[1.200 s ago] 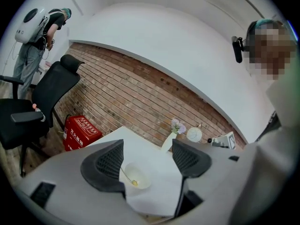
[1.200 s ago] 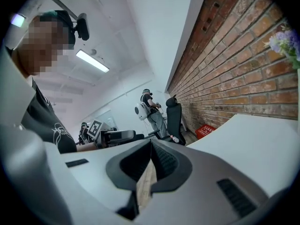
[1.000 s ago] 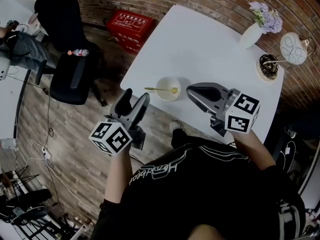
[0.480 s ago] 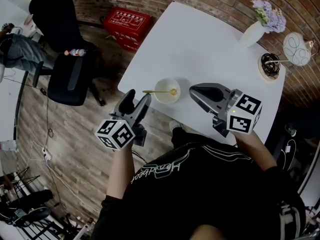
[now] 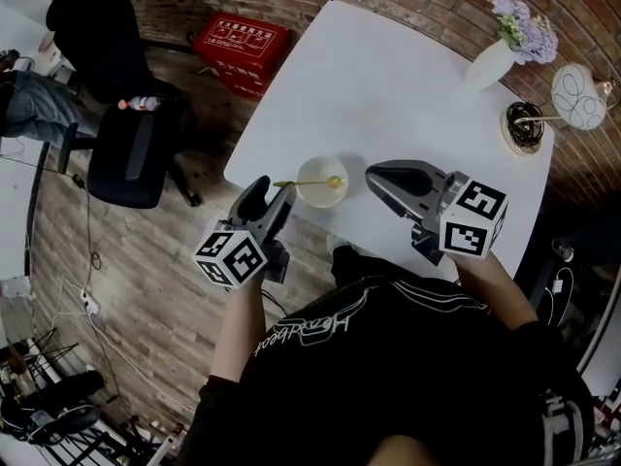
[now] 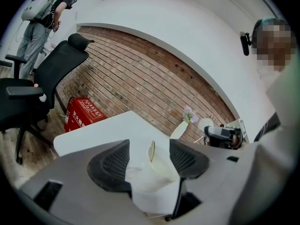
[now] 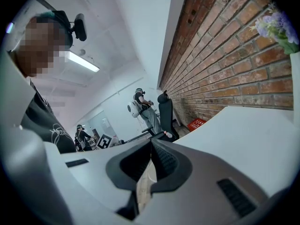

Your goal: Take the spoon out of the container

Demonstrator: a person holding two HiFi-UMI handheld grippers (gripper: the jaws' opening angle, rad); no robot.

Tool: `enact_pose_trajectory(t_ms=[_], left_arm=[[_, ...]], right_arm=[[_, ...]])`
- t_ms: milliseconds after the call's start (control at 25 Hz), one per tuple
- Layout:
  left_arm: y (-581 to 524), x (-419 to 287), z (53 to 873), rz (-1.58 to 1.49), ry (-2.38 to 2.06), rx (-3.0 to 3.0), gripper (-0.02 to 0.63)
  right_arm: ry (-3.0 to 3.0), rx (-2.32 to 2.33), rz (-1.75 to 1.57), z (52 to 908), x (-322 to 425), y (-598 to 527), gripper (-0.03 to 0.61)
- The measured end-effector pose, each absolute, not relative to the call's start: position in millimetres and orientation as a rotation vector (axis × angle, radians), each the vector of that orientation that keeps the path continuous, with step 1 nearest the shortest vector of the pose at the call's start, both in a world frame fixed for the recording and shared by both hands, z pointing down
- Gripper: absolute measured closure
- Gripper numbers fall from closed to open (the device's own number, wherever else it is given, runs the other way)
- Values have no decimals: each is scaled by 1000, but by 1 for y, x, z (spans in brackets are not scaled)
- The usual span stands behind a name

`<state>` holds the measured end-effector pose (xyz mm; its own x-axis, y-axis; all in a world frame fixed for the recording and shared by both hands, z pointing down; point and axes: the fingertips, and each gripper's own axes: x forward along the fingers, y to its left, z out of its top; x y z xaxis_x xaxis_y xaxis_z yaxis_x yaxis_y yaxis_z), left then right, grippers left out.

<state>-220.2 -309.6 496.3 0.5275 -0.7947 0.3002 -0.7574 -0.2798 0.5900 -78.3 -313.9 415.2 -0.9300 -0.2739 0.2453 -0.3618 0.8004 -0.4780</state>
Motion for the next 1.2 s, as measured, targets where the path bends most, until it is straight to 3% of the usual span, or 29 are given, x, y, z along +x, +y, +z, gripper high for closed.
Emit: enact_pose_trajectory(t_ms=[360,680,1200], left_arm=[[-308,-211,504,-74,-1200,2073,485],[-307,-213,504,-63,-1228,2067,571],[-308,-212,503,-56,-1272,2052,606]], right_arm=[[-2807,514,818,422,-78,-317,581],[-2802,518,830,424,-77,-316,581],[-2800,508,841,427,-77,-315,581]])
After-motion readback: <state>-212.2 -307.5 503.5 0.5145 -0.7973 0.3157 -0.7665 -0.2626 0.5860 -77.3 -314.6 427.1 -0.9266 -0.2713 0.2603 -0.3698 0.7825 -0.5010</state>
